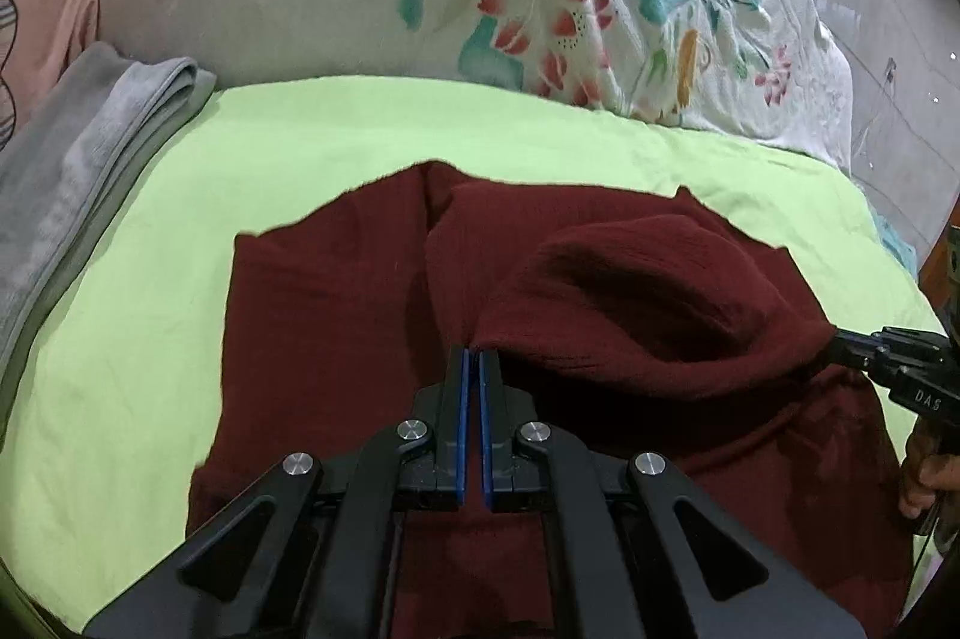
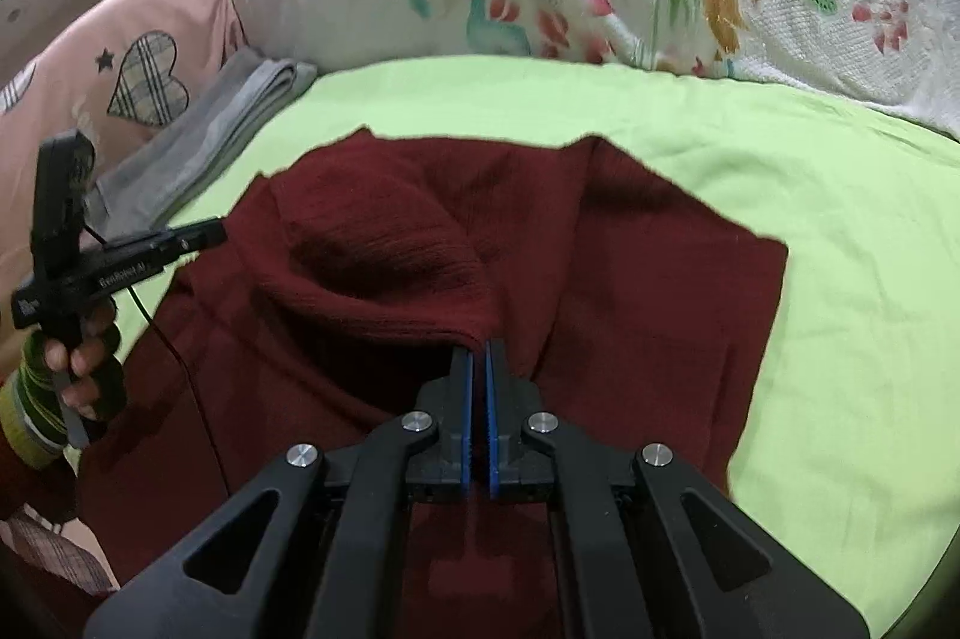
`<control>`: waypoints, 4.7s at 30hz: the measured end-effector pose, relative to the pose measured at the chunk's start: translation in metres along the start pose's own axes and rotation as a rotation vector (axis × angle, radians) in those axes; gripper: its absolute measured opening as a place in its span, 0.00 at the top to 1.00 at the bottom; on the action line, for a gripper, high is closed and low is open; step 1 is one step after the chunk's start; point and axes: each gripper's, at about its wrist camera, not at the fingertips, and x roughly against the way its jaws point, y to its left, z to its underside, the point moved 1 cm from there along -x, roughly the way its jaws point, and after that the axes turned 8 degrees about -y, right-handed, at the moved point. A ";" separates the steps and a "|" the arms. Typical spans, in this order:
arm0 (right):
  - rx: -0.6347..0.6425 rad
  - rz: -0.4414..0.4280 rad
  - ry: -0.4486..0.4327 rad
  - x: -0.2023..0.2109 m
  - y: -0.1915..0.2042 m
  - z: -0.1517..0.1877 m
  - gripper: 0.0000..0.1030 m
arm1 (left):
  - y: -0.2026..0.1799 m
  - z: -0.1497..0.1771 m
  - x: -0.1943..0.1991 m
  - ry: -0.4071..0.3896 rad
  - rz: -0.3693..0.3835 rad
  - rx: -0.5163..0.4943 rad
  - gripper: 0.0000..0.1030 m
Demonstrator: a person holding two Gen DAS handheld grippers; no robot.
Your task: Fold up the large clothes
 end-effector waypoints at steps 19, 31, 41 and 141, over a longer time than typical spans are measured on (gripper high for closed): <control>-0.271 -0.020 -0.017 0.034 -0.016 0.017 0.77 | 0.038 -0.006 -0.006 0.178 0.233 0.222 0.49; -0.519 -0.039 0.129 -0.040 -0.039 0.011 0.78 | 0.029 0.003 -0.067 0.305 0.354 0.312 0.96; -0.522 -0.035 0.063 -0.023 -0.043 0.012 0.89 | 0.052 -0.005 -0.029 0.236 0.300 0.201 0.99; -0.600 -0.379 -0.107 0.172 0.017 0.132 0.95 | 0.084 0.099 0.214 0.091 0.301 0.255 0.93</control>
